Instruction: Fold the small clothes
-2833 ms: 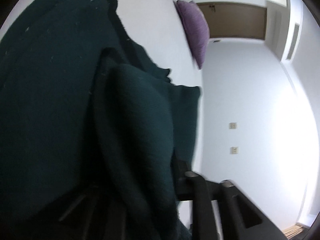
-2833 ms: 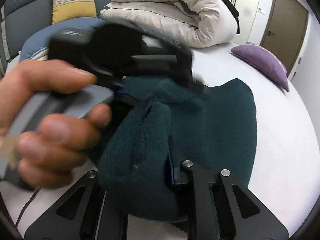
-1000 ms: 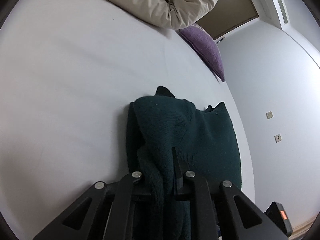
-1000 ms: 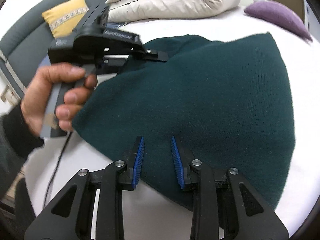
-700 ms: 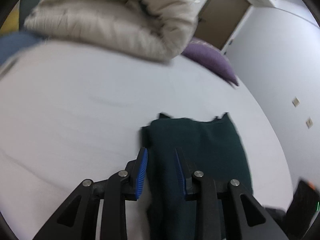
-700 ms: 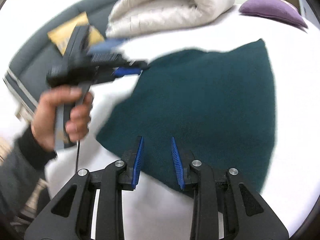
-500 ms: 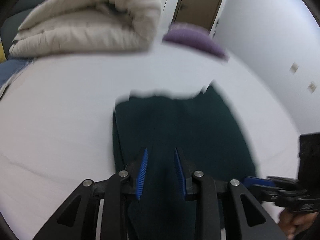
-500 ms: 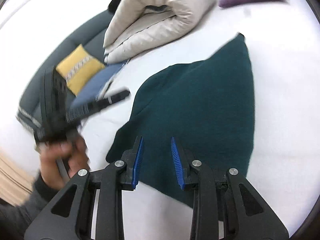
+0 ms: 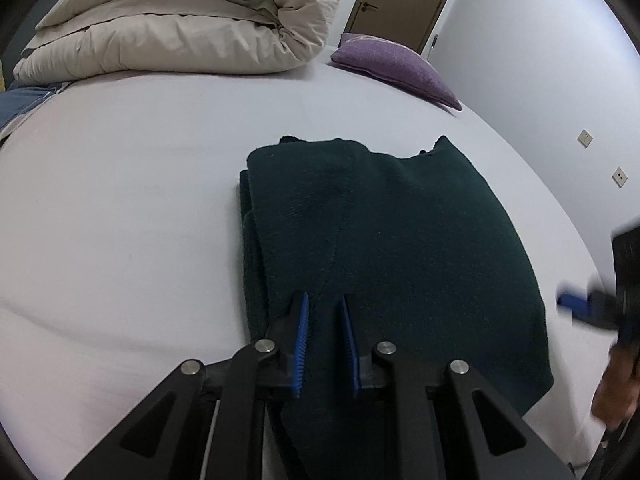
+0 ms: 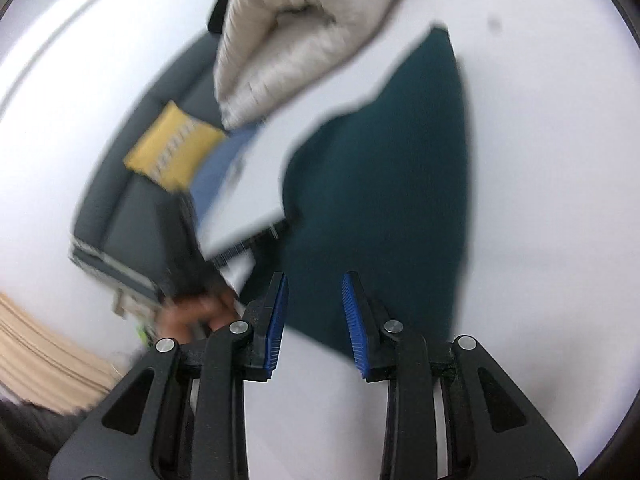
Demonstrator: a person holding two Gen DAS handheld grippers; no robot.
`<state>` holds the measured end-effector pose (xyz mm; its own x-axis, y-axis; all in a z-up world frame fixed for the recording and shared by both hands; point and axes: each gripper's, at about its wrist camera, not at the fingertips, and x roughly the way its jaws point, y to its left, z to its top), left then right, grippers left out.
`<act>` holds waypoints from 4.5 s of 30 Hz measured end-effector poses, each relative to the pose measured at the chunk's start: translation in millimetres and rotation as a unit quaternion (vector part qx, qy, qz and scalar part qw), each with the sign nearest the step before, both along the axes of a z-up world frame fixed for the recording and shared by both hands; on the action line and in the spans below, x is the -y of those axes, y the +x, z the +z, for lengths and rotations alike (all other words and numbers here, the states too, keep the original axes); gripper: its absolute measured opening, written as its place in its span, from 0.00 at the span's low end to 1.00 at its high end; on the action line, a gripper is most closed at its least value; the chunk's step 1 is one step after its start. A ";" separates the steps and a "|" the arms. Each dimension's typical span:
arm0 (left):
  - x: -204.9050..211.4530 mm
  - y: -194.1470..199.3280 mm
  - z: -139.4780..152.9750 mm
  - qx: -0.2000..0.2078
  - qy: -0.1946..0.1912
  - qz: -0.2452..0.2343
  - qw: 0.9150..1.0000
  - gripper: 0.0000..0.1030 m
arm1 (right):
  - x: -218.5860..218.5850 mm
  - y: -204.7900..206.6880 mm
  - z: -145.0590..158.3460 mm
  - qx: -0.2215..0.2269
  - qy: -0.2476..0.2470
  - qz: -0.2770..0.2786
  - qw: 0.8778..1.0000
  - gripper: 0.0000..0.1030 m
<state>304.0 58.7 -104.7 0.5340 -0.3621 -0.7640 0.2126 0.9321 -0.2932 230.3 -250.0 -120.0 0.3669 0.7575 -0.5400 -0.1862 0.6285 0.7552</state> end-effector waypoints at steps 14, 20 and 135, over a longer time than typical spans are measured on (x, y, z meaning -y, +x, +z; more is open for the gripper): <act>-10.1 11.8 -12.1 -0.025 -0.039 -0.011 0.999 0.20 | 35.3 151.0 -54.3 -0.101 0.094 -0.100 0.985 0.44; -14.0 13.8 -13.6 -0.035 -0.054 -0.012 0.998 0.20 | 26.9 168.4 -26.8 -0.081 0.062 -0.069 0.992 0.49; 32.4 -220.9 89.3 -0.014 -0.082 0.006 0.997 0.43 | 72.4 -202.9 62.2 0.017 -0.096 -0.130 0.987 0.49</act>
<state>83.1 26.3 -15.4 0.5181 -0.4774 -0.7097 0.1915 0.8734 -0.4477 27.4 -322.3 -57.9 0.5551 0.5202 -0.6490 -0.0231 0.7896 0.6131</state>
